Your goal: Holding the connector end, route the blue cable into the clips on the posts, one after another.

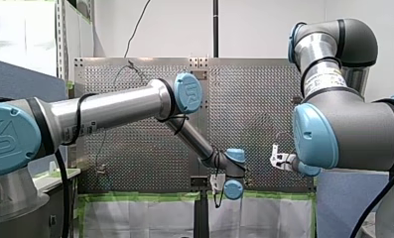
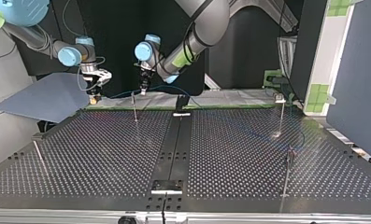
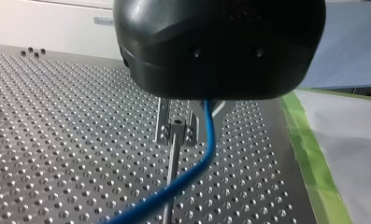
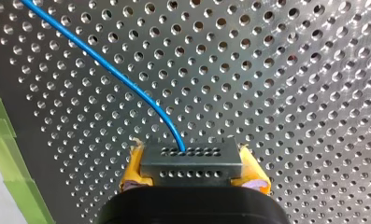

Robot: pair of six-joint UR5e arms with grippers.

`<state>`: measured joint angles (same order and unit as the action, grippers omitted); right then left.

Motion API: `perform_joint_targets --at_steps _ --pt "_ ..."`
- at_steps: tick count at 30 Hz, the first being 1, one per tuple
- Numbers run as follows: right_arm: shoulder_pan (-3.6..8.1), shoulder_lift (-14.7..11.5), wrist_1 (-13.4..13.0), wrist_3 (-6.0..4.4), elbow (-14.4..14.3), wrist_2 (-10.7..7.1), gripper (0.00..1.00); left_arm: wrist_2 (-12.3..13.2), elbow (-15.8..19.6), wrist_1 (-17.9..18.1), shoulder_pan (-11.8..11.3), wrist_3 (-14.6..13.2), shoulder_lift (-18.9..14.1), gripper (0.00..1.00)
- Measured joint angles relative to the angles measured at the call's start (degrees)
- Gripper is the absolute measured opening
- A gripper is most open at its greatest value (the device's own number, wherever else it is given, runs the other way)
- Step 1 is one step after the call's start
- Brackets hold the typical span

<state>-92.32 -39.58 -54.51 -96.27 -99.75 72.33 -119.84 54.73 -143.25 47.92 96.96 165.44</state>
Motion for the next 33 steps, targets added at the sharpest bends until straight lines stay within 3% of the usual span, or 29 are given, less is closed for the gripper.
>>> perform_joint_targets --at_steps 14,24,33 --pt "-1.03 0.09 -0.51 -0.50 0.00 -2.06 0.00 2.80 -0.57 -0.23 -1.30 0.74 0.06 0.00" --pt "-1.15 0.23 -1.44 -1.24 0.00 -2.23 0.00 3.82 -3.35 -0.87 -2.05 1.88 0.09 0.00" --pt "-1.22 0.37 -1.82 -1.39 0.01 -2.21 0.00 4.65 -3.60 -1.19 -2.94 2.57 0.22 0.00"
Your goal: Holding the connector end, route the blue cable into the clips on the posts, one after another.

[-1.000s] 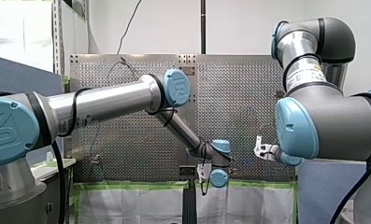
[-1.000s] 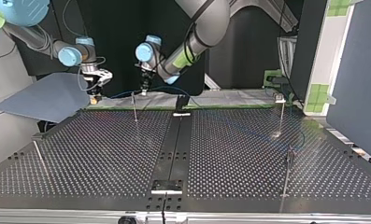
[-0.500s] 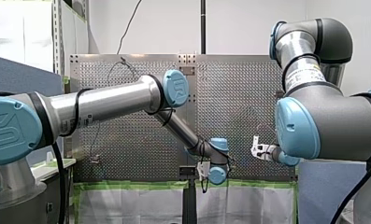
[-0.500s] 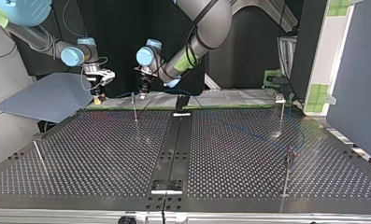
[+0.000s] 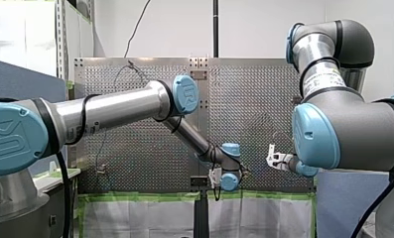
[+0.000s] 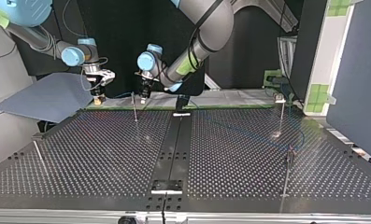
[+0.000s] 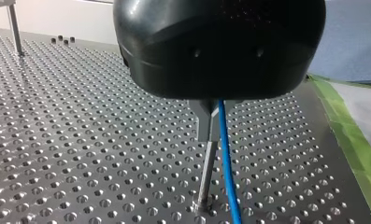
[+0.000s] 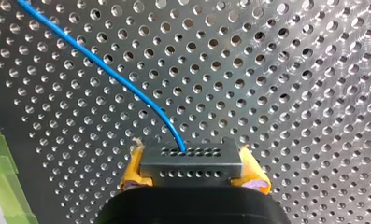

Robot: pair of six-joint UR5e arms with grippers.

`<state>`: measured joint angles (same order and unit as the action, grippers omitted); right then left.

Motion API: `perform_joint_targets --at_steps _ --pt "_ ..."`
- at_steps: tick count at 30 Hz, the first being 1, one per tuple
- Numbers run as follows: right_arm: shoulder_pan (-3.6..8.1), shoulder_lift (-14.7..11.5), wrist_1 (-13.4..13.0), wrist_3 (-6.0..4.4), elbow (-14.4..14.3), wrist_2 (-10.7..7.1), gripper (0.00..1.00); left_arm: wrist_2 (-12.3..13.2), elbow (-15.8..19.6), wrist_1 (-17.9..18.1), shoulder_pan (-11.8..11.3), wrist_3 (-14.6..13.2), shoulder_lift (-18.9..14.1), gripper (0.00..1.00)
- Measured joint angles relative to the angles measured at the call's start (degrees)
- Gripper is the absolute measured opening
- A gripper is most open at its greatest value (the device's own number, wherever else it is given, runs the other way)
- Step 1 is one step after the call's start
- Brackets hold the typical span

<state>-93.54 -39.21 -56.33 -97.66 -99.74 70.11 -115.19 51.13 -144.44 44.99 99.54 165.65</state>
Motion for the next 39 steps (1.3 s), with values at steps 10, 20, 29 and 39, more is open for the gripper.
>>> perform_joint_targets --at_steps 10,20,29,39 --pt "0.01 0.25 -0.85 -0.30 0.01 0.27 0.00 1.08 -0.08 0.00 0.01 0.14 0.92 0.00" --pt "-0.03 0.76 -2.48 -1.33 0.17 0.36 0.00 2.85 -2.03 0.05 -0.83 2.01 2.73 0.00" --pt "-0.02 0.99 -2.52 -1.56 1.22 0.40 0.00 3.23 -3.03 0.10 -1.98 2.66 2.77 0.00" --pt "-0.01 1.06 -2.55 -1.75 2.20 0.50 0.00 3.23 -3.84 0.09 -2.83 2.68 2.76 0.00"
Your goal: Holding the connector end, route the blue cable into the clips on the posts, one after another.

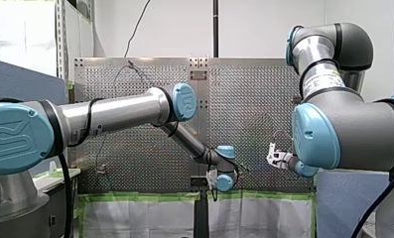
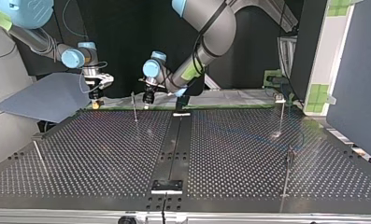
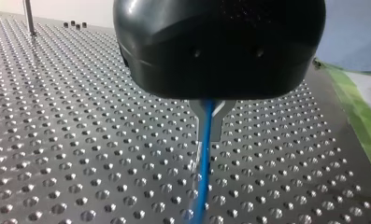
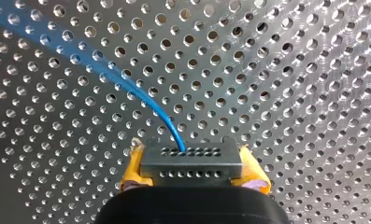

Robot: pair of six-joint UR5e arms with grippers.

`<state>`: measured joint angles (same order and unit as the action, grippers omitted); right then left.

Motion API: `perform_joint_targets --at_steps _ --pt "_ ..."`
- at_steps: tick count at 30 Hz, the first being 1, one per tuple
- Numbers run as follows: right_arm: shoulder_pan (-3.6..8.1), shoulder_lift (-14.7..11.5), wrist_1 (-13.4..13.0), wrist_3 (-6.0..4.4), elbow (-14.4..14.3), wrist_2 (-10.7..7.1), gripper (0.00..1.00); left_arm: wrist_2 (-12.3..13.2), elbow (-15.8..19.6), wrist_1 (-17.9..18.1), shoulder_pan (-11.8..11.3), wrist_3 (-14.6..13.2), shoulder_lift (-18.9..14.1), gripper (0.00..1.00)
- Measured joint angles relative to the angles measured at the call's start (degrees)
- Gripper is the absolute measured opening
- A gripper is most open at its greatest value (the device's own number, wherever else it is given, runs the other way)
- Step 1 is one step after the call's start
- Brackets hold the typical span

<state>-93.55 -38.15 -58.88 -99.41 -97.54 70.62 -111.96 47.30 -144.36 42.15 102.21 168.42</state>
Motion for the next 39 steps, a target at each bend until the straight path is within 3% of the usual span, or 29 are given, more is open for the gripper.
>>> perform_joint_targets --at_steps 8,18,27,39 --pt "0.22 0.10 -0.40 -0.10 0.50 0.24 0.00 -0.40 -0.09 0.15 -0.80 -0.07 -0.02 0.00" --pt "0.49 0.40 -2.27 -1.11 1.21 0.76 0.00 -1.21 -0.12 0.77 -1.40 -0.35 -0.05 0.00" --pt "0.28 2.65 -0.45 -1.18 3.78 0.50 0.00 -1.19 -0.66 2.84 -2.19 -0.52 -0.04 0.00" --pt "0.57 2.96 -0.28 -1.55 5.25 0.50 0.00 -0.82 -1.84 2.84 -3.61 -0.53 -0.03 0.00"
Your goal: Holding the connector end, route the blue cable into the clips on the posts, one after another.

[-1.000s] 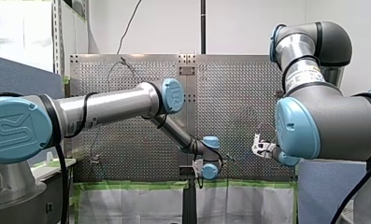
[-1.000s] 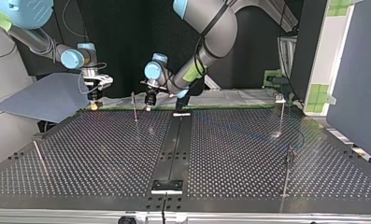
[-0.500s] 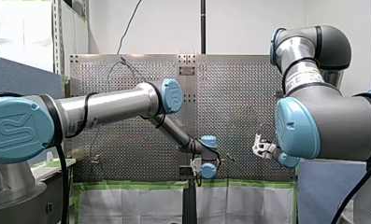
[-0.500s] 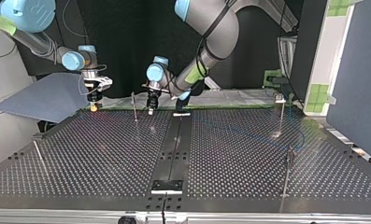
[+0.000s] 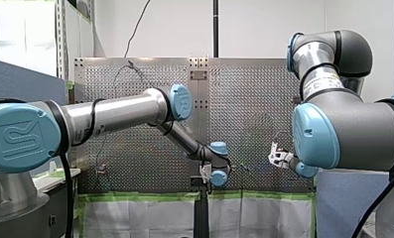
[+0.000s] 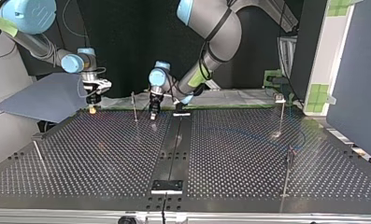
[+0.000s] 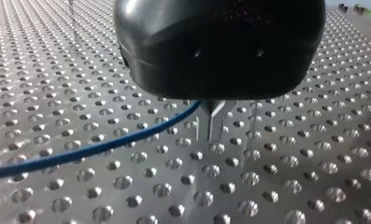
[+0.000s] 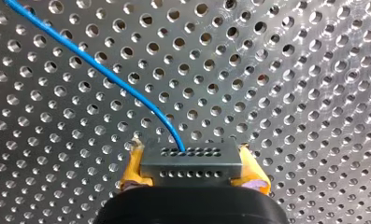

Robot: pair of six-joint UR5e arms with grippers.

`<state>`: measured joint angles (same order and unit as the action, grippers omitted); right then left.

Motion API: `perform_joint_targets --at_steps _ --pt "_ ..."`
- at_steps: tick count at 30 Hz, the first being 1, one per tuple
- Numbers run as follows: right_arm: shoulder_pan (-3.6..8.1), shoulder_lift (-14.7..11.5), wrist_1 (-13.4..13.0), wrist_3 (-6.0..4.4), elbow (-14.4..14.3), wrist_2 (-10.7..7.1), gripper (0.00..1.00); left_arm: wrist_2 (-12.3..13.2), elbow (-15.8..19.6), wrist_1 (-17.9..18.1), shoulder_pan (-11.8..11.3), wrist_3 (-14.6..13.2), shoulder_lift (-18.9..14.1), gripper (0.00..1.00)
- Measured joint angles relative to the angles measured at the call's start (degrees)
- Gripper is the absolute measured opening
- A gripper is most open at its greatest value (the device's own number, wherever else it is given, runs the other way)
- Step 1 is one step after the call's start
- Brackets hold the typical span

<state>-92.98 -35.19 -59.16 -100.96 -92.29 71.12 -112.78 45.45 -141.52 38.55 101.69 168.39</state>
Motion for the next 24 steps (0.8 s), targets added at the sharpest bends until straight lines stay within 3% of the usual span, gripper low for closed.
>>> perform_joint_targets --at_steps 18,20,21,22,23,24 --pt "0.11 0.21 -0.08 -0.47 0.63 -0.18 0.00 -0.09 -0.04 -2.36 0.30 -0.48 -0.03 0.00" --pt "0.11 0.24 -0.08 -0.48 0.65 -0.19 0.00 -0.07 -0.04 -3.00 0.31 -0.63 -0.03 0.04" --pt "0.11 0.27 -0.08 -0.48 0.64 -0.20 0.00 -0.09 -0.04 -3.47 0.34 -0.85 -0.03 0.10" --pt "0.12 0.29 -0.08 -0.48 0.64 -0.21 0.00 -0.11 -0.04 -3.88 0.37 -1.08 -0.04 0.23" --pt "0.12 0.30 -0.08 -0.48 0.65 -0.22 0.00 -0.11 -0.04 -4.44 0.40 -1.39 -0.04 0.23" --pt "0.12 0.31 -0.08 -0.48 0.65 -0.24 0.00 -0.08 -0.04 -4.84 0.44 -1.57 -0.04 0.33"
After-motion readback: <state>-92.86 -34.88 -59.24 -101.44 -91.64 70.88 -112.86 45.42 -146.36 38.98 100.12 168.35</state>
